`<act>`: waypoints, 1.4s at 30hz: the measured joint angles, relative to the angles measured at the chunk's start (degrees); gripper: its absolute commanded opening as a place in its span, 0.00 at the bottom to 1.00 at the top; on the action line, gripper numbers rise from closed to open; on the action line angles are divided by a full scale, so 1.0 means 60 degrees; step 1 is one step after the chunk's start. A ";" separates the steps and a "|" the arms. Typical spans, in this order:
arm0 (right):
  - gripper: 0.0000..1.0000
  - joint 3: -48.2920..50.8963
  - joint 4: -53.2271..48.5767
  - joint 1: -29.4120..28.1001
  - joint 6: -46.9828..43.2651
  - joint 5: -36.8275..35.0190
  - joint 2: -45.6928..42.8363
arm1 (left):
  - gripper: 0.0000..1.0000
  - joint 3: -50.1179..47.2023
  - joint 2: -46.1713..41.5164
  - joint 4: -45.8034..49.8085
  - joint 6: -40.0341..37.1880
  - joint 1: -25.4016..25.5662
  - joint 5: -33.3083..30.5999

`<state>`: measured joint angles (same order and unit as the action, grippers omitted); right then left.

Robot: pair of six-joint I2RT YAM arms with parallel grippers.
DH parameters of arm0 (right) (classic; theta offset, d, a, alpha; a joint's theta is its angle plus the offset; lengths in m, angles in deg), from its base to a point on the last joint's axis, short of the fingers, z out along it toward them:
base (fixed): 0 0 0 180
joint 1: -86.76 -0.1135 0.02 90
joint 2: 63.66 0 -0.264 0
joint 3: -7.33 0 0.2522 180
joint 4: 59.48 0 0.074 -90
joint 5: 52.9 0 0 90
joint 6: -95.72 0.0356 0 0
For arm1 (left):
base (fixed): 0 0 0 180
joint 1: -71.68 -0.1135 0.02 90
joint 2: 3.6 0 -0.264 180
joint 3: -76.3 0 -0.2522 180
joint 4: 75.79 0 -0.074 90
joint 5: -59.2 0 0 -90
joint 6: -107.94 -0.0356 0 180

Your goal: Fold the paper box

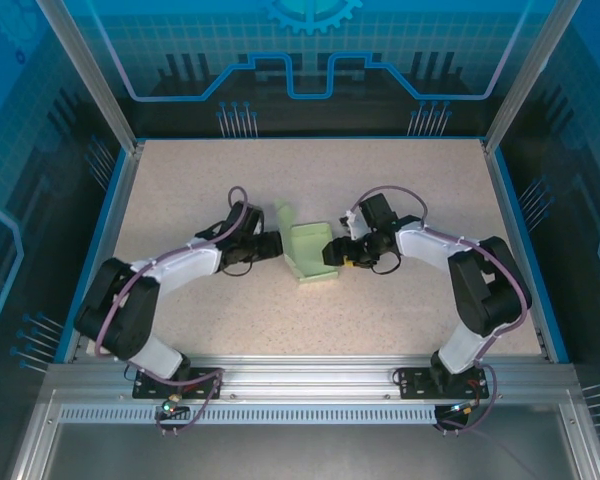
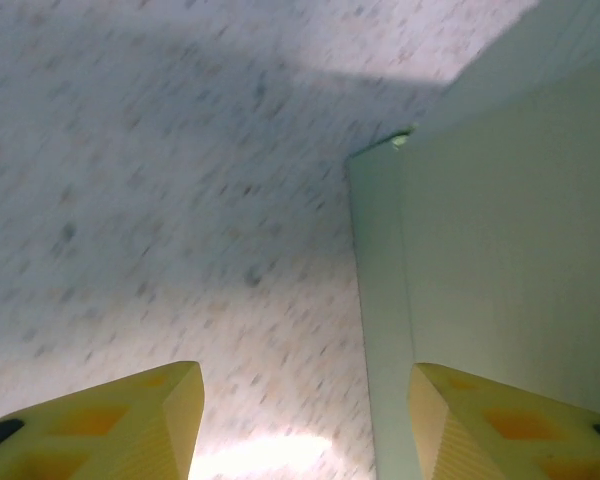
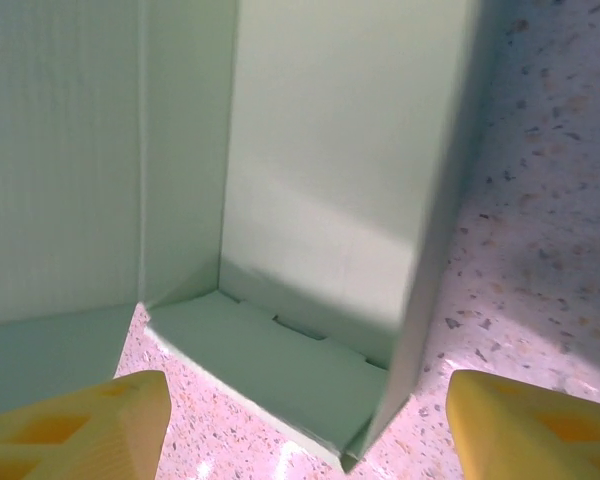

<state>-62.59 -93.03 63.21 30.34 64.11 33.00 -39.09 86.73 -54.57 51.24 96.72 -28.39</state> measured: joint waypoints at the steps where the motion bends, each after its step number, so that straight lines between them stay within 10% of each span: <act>1: 0.74 0.0004 0.0044 0.0004 0.0062 -0.0040 -0.0015 | 0.57 0.0284 0.0273 -0.0095 -0.0029 0.0000 0.0040; 18: 0.74 0.0350 0.1610 -0.0401 0.1512 -0.0426 0.0138 | 0.64 0.2925 0.2295 -0.0135 -0.0947 -0.1053 -0.0197; 32: 0.77 -0.0062 -0.0732 -0.0259 0.0335 -0.2779 -0.1428 | 0.69 0.1548 -0.0597 0.0299 -0.1472 -0.1647 -0.0780; 42: 0.78 -0.0557 -0.2390 -0.0007 0.0346 -0.5497 -0.1351 | 0.78 0.1235 -0.2280 0.0710 -0.1300 -0.1606 0.1497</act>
<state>-65.94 -107.37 63.17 32.42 31.12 24.89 -31.68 73.04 -50.30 43.44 87.08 -19.41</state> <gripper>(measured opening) 0.774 0.768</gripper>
